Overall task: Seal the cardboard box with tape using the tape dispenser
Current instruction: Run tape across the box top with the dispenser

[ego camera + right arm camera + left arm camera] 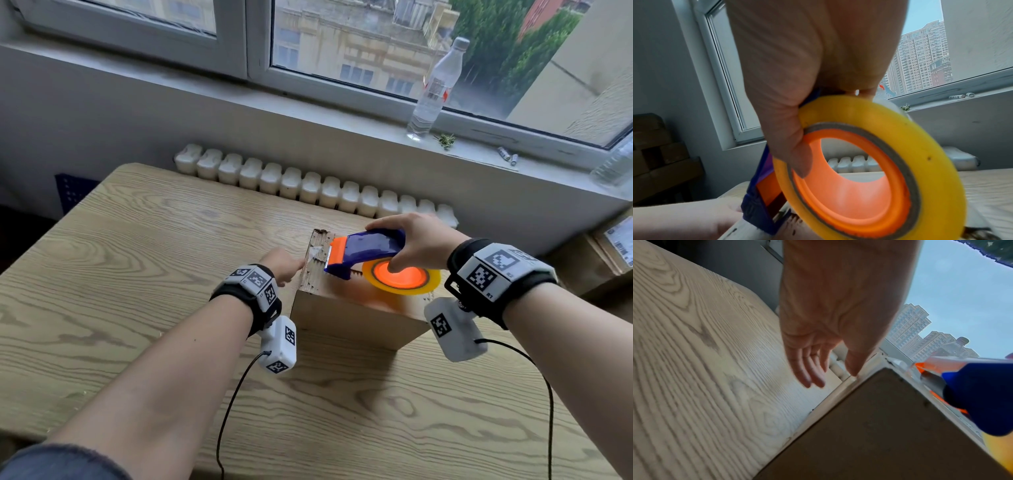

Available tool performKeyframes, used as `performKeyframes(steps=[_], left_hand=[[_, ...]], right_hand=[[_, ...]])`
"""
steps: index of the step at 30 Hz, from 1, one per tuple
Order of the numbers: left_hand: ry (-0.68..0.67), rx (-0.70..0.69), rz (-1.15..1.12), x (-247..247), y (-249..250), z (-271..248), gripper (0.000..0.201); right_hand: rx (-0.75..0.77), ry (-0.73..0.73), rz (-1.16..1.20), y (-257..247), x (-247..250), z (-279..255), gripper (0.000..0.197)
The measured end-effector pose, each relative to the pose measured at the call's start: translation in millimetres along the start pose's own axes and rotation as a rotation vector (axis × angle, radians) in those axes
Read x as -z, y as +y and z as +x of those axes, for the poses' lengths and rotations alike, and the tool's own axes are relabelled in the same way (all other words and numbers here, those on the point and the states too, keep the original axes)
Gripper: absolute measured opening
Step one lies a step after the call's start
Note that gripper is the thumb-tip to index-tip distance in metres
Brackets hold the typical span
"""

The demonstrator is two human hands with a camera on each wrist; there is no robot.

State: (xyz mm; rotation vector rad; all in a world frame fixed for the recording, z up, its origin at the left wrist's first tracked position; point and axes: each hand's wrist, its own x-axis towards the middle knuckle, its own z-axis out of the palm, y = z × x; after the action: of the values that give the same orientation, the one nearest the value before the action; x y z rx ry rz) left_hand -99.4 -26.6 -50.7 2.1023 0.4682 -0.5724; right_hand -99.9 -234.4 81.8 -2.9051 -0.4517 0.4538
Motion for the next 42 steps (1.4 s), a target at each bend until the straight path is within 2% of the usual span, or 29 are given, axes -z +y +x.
performKeyframes(steps=[2,4,6,8,11,13,15,19,27,42], left_hand=[[0.101,-0.086,-0.146,5,7,-3,0.017],[0.134,-0.135,-0.245,13,19,-9,0.025],[0.079,-0.170,-0.217,22,31,-15,0.039],[-0.052,-0.233,-0.085,31,39,-19,0.063],[-0.301,-0.303,0.237,39,47,-24,0.103],[-0.362,-0.299,0.430,38,50,-24,0.121],[-0.368,-0.292,0.576,32,52,-22,0.129],[-0.318,-0.299,0.763,18,54,-17,0.140],[-0.290,-0.229,0.890,16,62,-14,0.150],[-0.339,-0.118,0.788,13,65,-17,0.144]], right_hand=[[-0.001,0.002,0.006,0,0,0,0.074],[-0.004,0.003,0.013,0,0,1,0.073],[-0.005,0.003,0.021,0,1,0,0.073],[-0.006,0.007,0.032,1,1,-1,0.073],[-0.009,0.012,0.055,4,1,-1,0.073],[-0.010,0.014,0.071,5,1,-1,0.073],[-0.011,0.016,0.083,6,1,-1,0.072],[-0.012,0.020,0.113,10,0,-1,0.073],[0.004,-0.012,0.132,17,5,-3,0.074],[0.043,-0.063,0.096,40,14,-16,0.082]])
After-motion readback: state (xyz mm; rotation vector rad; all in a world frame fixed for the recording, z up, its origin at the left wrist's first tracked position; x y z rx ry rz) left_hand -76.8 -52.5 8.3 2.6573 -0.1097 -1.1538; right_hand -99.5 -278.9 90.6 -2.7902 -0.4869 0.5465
